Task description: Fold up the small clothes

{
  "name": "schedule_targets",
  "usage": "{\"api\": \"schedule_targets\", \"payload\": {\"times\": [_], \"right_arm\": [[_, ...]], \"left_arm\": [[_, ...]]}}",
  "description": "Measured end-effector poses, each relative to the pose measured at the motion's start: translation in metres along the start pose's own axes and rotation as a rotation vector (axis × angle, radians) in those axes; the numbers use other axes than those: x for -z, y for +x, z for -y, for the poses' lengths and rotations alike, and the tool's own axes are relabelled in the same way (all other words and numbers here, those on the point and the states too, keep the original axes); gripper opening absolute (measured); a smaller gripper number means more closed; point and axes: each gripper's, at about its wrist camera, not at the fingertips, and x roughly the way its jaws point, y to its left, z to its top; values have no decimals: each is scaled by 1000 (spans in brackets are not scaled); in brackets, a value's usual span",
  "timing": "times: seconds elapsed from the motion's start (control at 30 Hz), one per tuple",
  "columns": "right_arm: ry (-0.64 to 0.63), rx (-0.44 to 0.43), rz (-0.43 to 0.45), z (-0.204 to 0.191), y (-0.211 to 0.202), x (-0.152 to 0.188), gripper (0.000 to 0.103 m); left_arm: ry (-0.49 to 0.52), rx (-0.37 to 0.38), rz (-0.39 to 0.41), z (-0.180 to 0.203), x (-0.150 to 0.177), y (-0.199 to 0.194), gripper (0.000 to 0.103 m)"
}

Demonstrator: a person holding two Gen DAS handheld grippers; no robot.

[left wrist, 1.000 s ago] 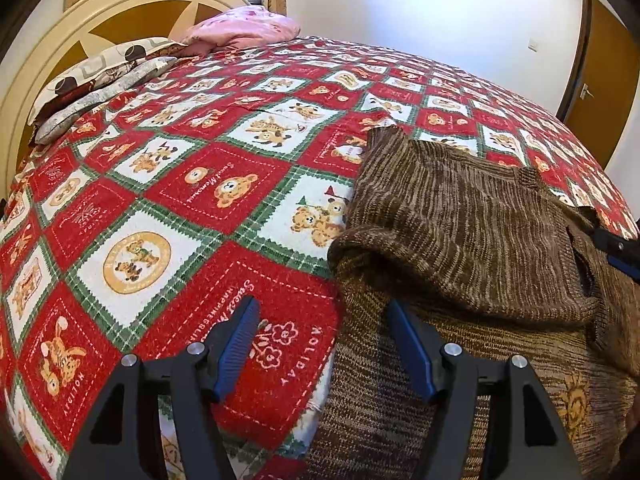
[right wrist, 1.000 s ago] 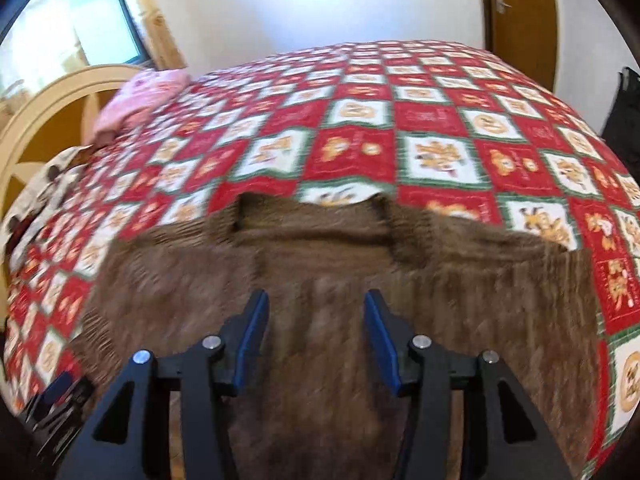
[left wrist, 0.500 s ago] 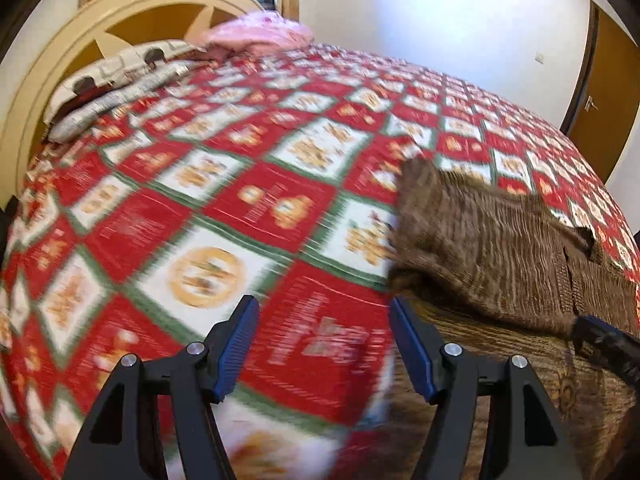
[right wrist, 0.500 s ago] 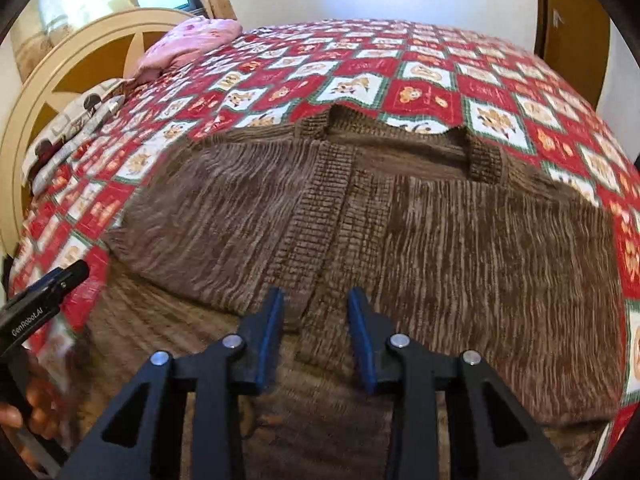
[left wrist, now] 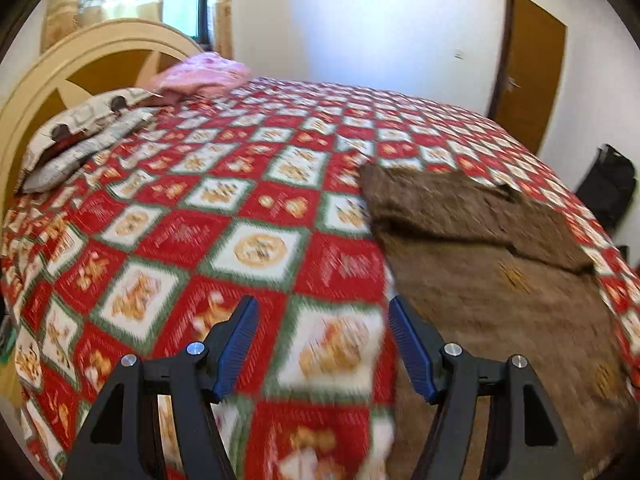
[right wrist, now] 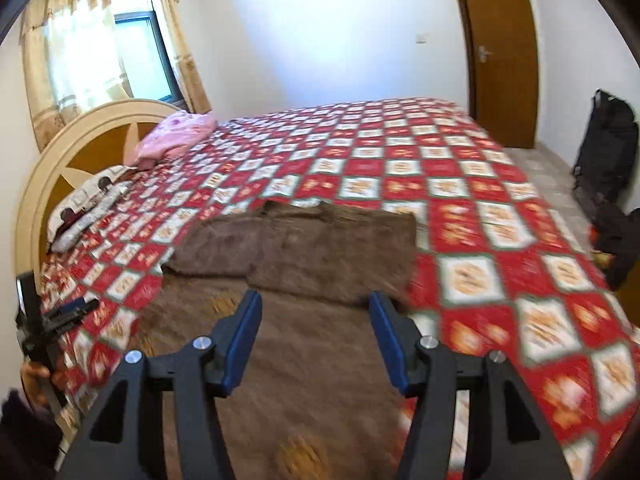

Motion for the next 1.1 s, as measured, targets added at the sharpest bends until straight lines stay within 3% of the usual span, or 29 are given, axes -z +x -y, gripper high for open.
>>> {"api": "schedule_targets", "payload": {"times": [0.2, 0.4, 0.57, 0.7, 0.87, 0.97, 1.1], "right_arm": [[-37, 124, 28, 15, -71, 34, 59], [21, 71, 9, 24, -90, 71, 59], [-11, 33, -78, 18, -76, 107, 59], [-20, 4, -89, 16, -77, 114, 59], [-4, 55, -106, 27, -92, 119, 59], [7, 73, -94, 35, -113, 123, 59], [33, 46, 2, 44, -147, 117, 59]], "left_arm": [[145, 38, -15, 19, 40, -41, 68], [234, 119, -92, 33, 86, -58, 68], [208, 177, -172, 35, 117, -54, 68], [180, 203, -235, 39, 125, -44, 68], [166, 233, -263, 46, 134, -39, 68], [171, 225, -246, 47, 139, -40, 68], [157, 223, -232, 46, 139, -40, 68]]}}
